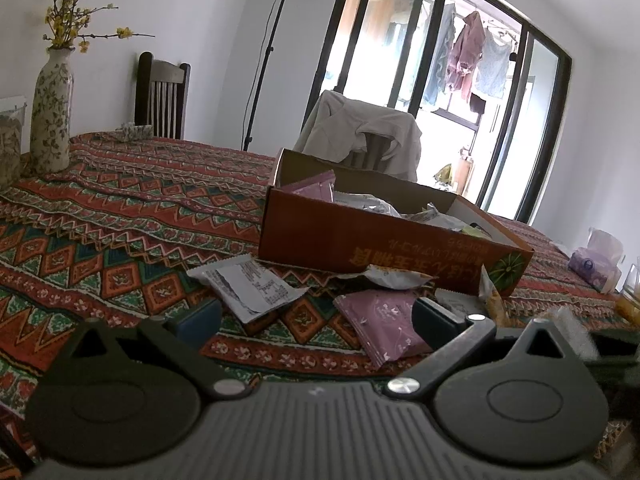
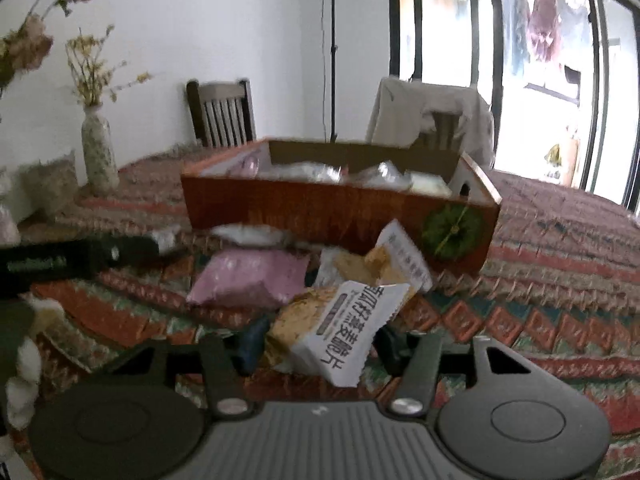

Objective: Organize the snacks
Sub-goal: 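Grasp the white oat-crisp packet with the right tool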

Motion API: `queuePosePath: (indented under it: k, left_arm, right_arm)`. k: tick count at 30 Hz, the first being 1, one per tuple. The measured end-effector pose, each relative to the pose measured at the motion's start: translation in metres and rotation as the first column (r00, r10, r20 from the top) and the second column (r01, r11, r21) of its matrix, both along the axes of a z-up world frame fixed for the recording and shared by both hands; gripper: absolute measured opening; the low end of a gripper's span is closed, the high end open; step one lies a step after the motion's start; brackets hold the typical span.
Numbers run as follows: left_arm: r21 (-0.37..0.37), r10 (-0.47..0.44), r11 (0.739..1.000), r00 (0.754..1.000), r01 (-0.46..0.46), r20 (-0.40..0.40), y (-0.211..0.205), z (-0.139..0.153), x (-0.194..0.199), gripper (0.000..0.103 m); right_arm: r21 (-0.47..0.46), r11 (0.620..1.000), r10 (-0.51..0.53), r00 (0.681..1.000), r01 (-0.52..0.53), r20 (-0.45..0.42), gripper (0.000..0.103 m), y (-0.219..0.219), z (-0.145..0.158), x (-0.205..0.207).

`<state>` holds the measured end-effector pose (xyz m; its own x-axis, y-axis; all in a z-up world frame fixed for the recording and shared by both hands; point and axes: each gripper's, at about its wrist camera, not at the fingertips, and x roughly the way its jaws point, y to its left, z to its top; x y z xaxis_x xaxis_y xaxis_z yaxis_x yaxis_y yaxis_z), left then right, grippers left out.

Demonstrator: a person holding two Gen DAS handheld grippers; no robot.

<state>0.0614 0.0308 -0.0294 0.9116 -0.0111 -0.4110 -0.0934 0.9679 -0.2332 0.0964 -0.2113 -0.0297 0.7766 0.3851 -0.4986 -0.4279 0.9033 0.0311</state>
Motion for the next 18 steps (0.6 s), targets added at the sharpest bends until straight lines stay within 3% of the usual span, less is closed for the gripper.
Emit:
queuePosePath:
  k: [11, 18]
  left_arm:
    - [0.052, 0.027, 0.998, 0.999, -0.026, -0.032, -0.007, -0.001, 0.004, 0.103]
    - [0.079, 0.035, 0.996, 0.996, -0.029, -0.084, -0.010, -0.002, 0.012, 0.103]
  right_arm:
    - [0.040, 0.989, -0.143, 0.984, 0.140, 0.104, 0.056, -0.025, 0.012, 0.046]
    - [0.095, 0.985, -0.152, 0.982, 0.141, 0.110, 0.056, -0.033, 0.002, 0.062]
